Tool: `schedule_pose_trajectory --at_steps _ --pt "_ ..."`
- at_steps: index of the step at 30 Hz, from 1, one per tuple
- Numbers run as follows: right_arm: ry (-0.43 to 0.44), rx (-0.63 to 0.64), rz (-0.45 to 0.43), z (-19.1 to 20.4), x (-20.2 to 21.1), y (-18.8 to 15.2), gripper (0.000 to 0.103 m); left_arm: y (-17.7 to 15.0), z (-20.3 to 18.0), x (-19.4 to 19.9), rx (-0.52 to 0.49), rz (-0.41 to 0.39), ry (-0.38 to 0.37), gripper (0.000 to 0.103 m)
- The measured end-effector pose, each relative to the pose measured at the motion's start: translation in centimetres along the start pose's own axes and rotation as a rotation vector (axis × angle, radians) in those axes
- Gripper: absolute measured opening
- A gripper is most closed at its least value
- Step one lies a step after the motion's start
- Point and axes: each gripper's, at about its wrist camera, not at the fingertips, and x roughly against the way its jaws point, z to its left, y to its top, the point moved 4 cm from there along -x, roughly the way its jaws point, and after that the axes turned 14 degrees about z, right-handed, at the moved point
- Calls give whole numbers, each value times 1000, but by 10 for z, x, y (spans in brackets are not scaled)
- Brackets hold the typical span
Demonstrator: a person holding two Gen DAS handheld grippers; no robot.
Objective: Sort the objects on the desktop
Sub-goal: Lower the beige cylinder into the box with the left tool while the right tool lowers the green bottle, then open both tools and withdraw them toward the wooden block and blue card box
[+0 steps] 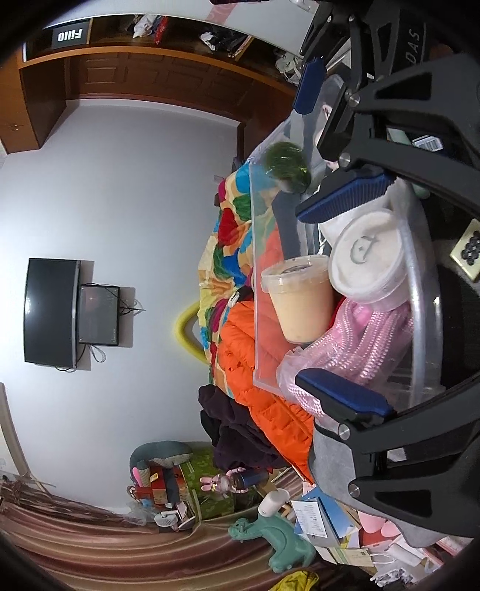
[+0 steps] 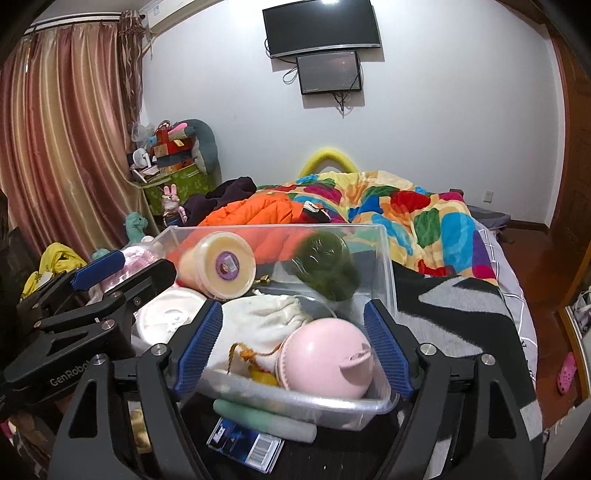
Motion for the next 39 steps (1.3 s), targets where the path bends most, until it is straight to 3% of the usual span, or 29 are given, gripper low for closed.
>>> schedule_pose_trajectory --at_steps 7,19,22,27,33,39 --pt "-13 -7 -17 2 14 -8 84 -13 3 20 30 -26 7 90" --pt "-69 16 -25 13 33 -32 84 -33 4 43 30 -2 63 90" --pt "-60 23 -34 16 40 -38 84 -40 6 46 27 25 78 94" --pt "-79 32 -23 9 42 -46 85 -53 18 47 67 83 35 95" --pt "-45 9 55 -1 31 -59 85 -70 24 37 57 157 5 95" --pt "-66 45 115 4 14 -70 85 -85 11 27 -5 212 -12 95"
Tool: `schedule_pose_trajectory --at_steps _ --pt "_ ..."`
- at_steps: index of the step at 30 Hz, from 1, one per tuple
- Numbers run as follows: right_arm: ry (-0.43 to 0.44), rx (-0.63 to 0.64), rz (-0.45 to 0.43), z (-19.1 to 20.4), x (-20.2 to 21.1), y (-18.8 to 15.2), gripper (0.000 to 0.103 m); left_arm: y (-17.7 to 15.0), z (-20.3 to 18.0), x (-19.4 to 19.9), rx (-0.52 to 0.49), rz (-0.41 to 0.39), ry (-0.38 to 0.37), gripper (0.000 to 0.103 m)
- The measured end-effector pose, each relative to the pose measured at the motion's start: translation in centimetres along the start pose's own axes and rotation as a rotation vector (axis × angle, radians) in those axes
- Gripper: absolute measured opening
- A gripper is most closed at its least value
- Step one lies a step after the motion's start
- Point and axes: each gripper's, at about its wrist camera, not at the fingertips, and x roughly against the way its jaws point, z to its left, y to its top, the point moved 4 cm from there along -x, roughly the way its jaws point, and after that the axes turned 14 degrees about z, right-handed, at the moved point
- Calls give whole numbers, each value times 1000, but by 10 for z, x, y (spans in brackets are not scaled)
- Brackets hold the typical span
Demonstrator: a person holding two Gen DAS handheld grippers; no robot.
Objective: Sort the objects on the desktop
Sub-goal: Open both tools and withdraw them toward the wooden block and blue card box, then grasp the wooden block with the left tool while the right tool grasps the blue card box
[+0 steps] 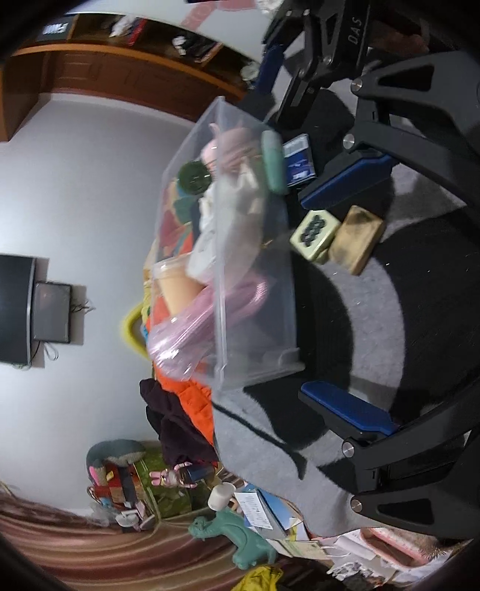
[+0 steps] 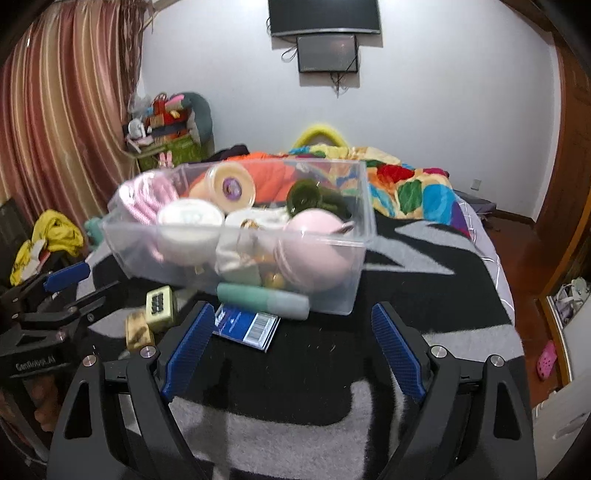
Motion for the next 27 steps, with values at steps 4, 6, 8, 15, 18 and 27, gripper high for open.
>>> schedule_pose_trajectory --at_steps 4,6,8,15,18,27 --pt "7 17 38 7 -11 -3 85 -5 -14 -3 -84 13 8 95" --pt "29 26 67 11 -17 -5 85 -8 -16 -7 -114 36 4 95" --pt "34 33 96 15 -22 -7 84 -10 -14 -13 -119 74 -36 96" --pt "-26 55 122 24 -34 -14 84 -12 -8 -20 -91 122 -57 96" --pt "-34 47 117 22 -33 -16 80 -11 -11 -20 -107 115 -26 78" --pt "-7 48 78 21 -27 -18 43 -11 -15 -20 -107 84 11 40"
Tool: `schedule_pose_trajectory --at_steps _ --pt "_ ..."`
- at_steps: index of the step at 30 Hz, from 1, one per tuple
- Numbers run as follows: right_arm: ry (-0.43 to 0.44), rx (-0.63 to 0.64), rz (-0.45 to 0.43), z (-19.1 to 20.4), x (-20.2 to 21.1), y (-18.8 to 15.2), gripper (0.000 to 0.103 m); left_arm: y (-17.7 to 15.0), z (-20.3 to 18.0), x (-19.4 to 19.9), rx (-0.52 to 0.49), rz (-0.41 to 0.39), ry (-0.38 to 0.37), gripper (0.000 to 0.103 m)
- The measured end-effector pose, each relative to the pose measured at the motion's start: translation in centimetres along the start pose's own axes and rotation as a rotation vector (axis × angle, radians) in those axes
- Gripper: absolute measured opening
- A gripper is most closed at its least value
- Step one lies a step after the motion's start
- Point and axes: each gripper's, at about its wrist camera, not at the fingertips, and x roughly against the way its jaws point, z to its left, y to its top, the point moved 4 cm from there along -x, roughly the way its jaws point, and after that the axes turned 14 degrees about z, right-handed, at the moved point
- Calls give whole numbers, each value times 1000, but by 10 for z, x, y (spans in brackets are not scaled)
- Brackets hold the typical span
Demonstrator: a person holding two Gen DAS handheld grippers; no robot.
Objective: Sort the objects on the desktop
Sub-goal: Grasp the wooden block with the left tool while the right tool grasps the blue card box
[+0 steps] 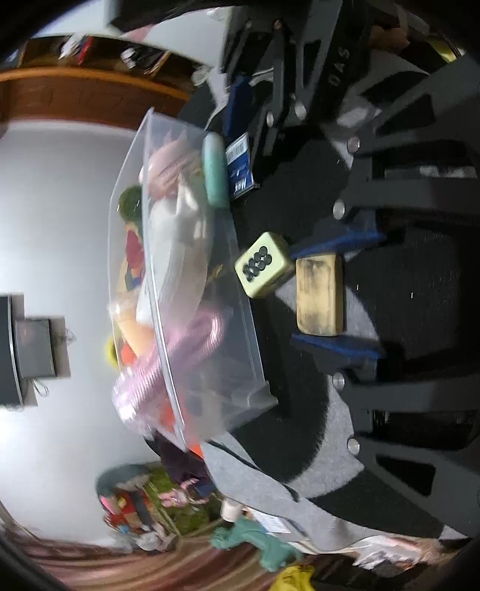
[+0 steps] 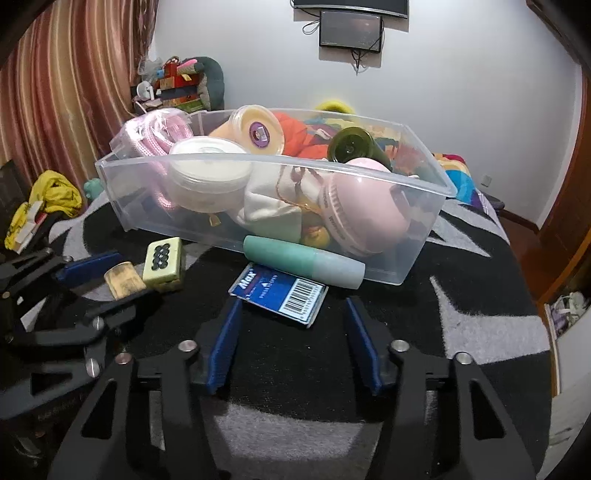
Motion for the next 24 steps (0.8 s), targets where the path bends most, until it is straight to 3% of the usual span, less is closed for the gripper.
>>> schedule_pose_trajectory --at_steps 2,8,13,16,18,21,24 --pt "23 -31 -2 -7 1 0 34 0 7 2 32 -9 -6 39" --pt "86 -64 -11 -15 2 0 31 1 15 7 81 -42 11 39" --pt "107 -20 -14 -9 2 2 25 -4 24 11 134 -64 -37 39" --pt "164 45 4 -2 3 1 24 -5 28 14 158 -77 -75 39" --pt "201 78 15 2 7 -4 25 -5 28 15 157 -85 -97 39" --pt "150 87 34 8 5 -2 28 -5 25 16 152 -86 -92 39" --pt "94 54 44 8 -1 3 45 -5 25 15 149 -85 -87 39"
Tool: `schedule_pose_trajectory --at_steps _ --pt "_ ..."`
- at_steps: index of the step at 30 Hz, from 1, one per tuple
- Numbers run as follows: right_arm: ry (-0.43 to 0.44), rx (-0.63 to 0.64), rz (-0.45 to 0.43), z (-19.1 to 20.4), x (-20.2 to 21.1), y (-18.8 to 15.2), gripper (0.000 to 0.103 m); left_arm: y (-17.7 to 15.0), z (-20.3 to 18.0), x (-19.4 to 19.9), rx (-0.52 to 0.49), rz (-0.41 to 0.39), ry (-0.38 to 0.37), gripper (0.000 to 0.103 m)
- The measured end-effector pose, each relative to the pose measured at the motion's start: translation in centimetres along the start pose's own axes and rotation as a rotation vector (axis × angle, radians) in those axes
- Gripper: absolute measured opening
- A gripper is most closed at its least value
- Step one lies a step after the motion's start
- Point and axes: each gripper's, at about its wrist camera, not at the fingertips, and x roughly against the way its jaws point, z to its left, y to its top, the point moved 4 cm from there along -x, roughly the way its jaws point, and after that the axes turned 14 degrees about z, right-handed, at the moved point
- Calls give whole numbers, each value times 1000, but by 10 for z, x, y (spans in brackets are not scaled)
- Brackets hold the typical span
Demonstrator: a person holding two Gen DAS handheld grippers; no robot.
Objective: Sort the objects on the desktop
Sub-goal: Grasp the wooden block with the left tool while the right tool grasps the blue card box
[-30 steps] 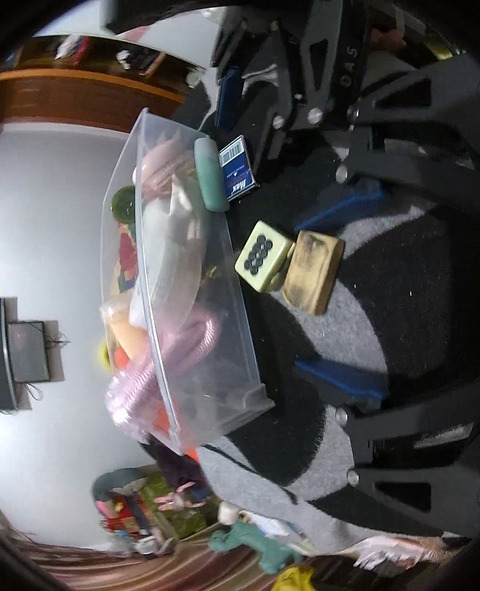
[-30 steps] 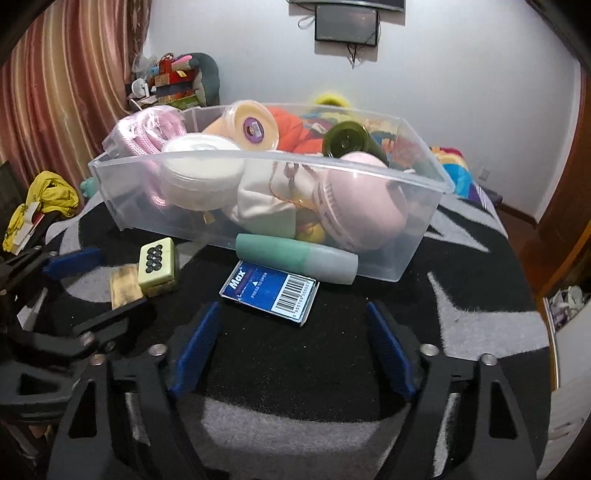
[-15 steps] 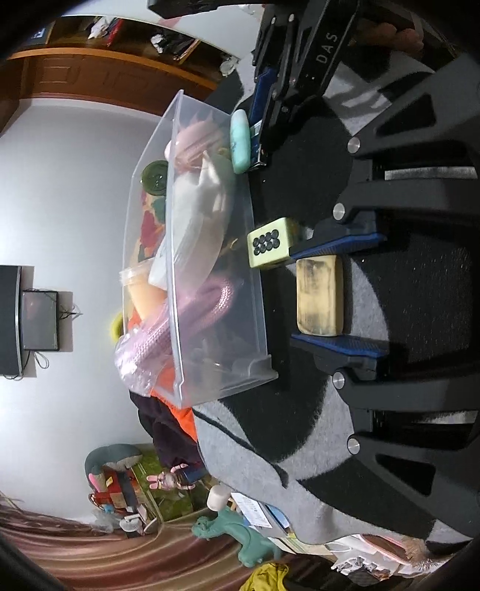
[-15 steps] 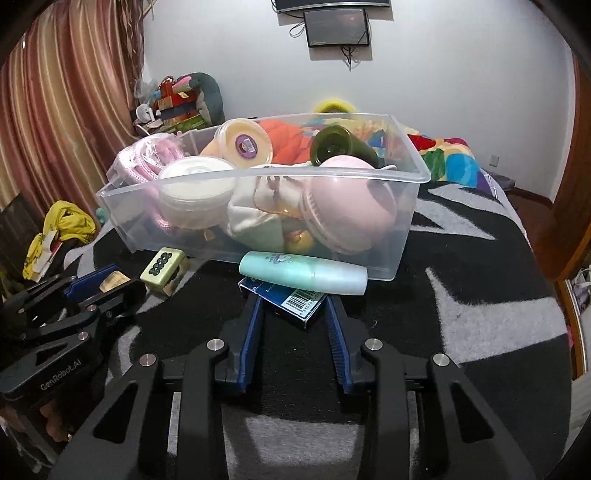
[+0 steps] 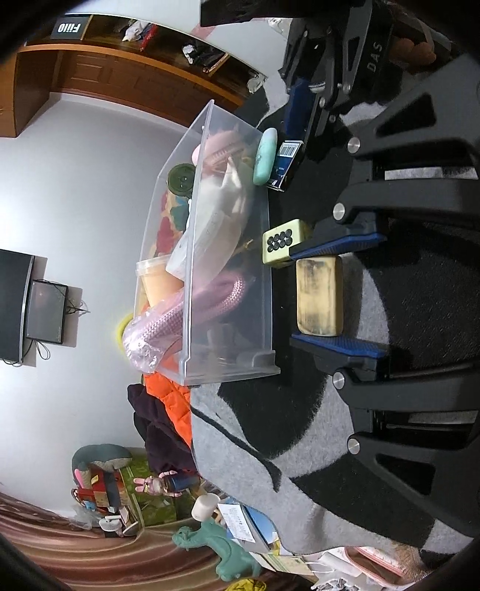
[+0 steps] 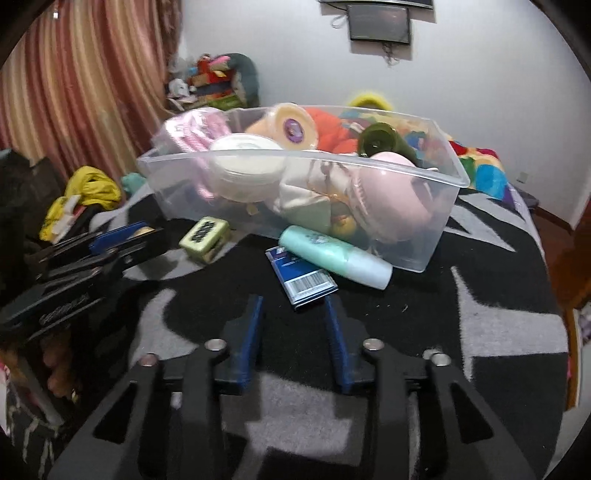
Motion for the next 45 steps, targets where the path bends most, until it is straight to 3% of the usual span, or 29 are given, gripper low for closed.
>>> schedule_pose_trajectory --at_steps 2,9,10,11,12,14,23,27,29,36,40,45 --pt "-24 -14 6 -1 -3 3 57 -1 1 1 0 -2 -1 39" --pt "-46 -40 21 9 -13 21 58 -2 2 6 10 -30 -17 39" --pt "-48 -33 16 12 -14 22 53 -2 3 7 14 -33 -25 39" --pt "-55 -19 12 15 -16 23 36 -2 4 7 18 -35 -35 39" --pt "-62 9 17 20 -18 23 31 -3 5 9 22 -39 -45 39" --pt "-77 26 -3 24 -16 23 30 -3 4 12 20 -48 -60 39" --pt "17 67 -87 37 12 16 29 0 2 37 11 -115 -35 39" --pt "48 55 -133 30 30 17 24 5 3 46 20 -139 -31 39" --pt "55 59 -137 30 33 17 11 7 5 47 29 -141 -28 40" --pt "73 88 -65 33 18 12 14 8 6 45 42 -133 -49 39" --pt "58 61 -36 32 6 9 44 7 0 41 26 -125 -50 39" --pt "74 24 -23 34 -6 12 39 5 -3 31 21 -101 -44 39"
